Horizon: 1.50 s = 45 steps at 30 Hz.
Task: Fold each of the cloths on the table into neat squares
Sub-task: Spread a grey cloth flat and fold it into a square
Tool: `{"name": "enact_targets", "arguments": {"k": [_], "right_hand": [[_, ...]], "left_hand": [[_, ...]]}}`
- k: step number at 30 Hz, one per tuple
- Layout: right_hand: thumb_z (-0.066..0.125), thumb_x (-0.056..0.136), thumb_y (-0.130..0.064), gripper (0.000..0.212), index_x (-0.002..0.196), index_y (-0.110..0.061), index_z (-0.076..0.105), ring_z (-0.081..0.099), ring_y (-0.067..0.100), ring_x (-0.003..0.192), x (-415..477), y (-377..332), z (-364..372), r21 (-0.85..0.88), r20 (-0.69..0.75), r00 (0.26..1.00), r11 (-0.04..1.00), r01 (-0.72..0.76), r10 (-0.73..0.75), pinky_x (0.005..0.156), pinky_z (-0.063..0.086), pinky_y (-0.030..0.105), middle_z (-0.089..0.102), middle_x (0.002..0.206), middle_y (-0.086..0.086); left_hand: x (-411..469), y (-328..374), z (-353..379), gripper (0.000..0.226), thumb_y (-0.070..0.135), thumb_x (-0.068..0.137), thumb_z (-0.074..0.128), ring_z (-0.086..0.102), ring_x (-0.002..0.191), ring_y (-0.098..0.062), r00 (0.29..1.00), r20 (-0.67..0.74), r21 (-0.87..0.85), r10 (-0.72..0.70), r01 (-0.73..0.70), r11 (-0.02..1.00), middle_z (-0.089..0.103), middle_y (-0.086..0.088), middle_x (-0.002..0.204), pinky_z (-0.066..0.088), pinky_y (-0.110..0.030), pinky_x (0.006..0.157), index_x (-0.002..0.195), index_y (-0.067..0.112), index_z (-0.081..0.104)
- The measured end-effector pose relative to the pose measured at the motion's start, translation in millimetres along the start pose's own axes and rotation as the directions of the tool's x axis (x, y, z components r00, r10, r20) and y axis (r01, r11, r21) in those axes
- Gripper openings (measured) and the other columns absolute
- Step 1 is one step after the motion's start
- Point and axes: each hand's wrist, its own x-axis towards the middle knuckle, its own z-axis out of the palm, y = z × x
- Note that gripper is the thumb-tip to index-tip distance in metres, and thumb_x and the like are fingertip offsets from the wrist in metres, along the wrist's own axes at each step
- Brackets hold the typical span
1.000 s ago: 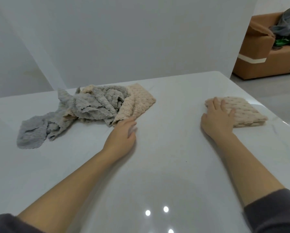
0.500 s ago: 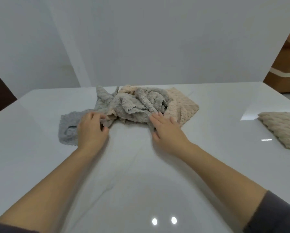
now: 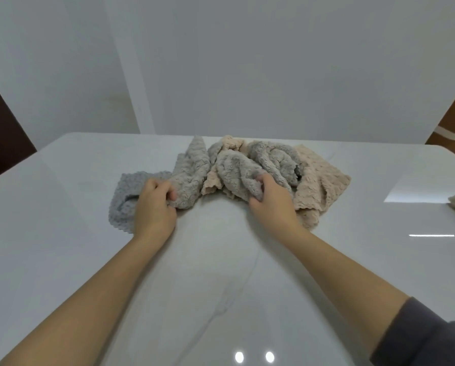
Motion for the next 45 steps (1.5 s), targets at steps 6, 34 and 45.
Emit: {"name": "enact_targets", "arguments": {"k": [6,34,45], "right_hand": [[0.055,0.089,-0.005,0.026,0.078,-0.029,0.052,0.044,0.002,0.062,-14,-19,-26,0.277,-0.001,0.986,0.947,0.16,-0.166,0.057,0.03,0.021,0.051,0.069,-0.014],[0.06,0.095,-0.011,0.022,0.116,-0.006,0.054,0.066,0.02,0.08,-65,-106,-143,0.89,0.285,0.945,0.322,-0.324,0.161,0.06,0.057,0.028,0.065,0.102,0.01],[0.058,0.096,-0.012,0.004,0.094,-0.01,0.055,0.062,0.015,0.063,-43,-114,-147,0.831,0.375,0.881,0.316,-0.458,0.29,0.049,0.055,0.023,0.063,0.08,0.005]], "left_hand": [[-9,1,-17,0.028,-0.008,0.077,0.054,0.05,0.101,-0.019,1.0,0.0,-0.102,0.004,-0.004,0.995,0.045,0.006,0.105,0.044,-0.034,0.084,0.079,0.02,0.057],[-45,113,-127,0.02,0.03,0.09,0.066,0.055,0.075,-0.013,0.997,0.066,-0.306,-0.043,0.062,0.95,0.063,0.005,0.076,0.041,-0.027,0.063,0.079,0.013,0.067],[0,133,-160,0.03,0.001,0.095,0.043,0.051,0.088,-0.022,0.998,0.049,-0.035,-0.039,0.04,0.999,0.055,-0.002,0.103,0.04,-0.03,0.07,0.11,0.012,0.066]]}}
